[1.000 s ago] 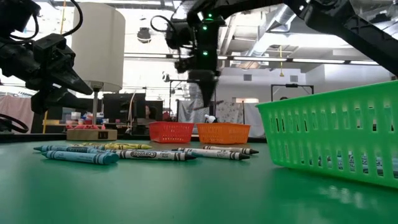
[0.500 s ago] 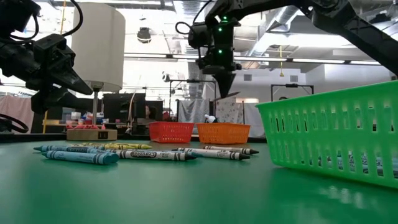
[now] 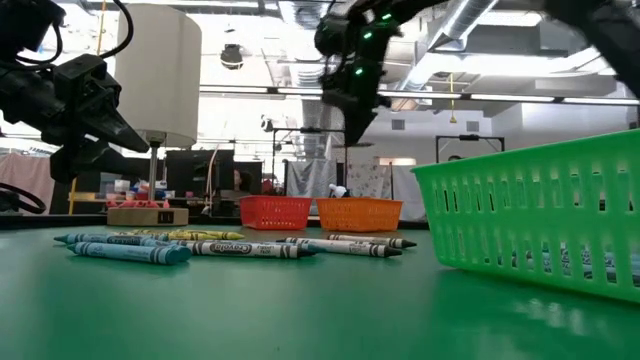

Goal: Sort crayons
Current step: Put the brown crayon into the orange bin

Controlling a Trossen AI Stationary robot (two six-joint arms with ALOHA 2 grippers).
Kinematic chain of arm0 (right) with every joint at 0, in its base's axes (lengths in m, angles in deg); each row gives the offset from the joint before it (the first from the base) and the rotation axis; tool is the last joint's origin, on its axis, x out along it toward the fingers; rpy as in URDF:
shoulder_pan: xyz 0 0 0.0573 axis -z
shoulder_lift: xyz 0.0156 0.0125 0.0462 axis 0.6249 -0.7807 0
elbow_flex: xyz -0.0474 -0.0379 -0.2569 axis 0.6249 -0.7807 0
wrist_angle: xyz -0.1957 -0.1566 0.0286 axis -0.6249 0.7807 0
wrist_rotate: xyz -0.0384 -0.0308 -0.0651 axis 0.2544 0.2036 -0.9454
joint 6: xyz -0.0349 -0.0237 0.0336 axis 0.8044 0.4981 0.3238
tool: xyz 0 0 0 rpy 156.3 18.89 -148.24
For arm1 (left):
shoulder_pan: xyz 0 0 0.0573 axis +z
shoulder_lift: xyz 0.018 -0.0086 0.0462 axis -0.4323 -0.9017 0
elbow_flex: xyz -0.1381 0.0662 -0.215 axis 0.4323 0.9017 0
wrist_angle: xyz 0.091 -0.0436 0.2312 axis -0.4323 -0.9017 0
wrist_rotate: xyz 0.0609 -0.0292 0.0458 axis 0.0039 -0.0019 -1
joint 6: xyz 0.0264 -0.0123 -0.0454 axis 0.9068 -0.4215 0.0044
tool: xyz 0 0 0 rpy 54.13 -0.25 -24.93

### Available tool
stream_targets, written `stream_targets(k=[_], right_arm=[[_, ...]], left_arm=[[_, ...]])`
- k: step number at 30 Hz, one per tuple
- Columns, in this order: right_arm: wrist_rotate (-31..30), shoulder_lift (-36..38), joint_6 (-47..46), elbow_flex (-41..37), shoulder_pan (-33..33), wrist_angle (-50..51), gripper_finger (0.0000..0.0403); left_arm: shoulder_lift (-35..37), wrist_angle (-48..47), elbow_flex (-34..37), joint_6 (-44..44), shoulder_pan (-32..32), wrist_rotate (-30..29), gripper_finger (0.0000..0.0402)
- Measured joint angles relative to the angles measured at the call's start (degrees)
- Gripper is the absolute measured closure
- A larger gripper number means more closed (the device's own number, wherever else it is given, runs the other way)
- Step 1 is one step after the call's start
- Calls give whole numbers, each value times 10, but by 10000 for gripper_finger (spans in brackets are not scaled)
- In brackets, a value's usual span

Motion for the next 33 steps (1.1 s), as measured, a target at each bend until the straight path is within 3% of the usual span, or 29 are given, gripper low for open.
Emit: stream_targets(k=[7, 12, 18, 33], right_arm=[[43, 179, -55, -304, 8, -338, 401], [44, 218, -112, -432, 15, -524, 401], [16, 183, -169, -468, 16, -562, 401], [-3, 108, -181, -468, 14, -556, 401]], left_arm=[[0, 0, 0, -7, 0, -3, 186], [0, 0, 0, -22, 0, -3, 186], [0, 0, 0, -31, 0, -3, 186], [0, 0, 0, -30, 0, -3, 186]])
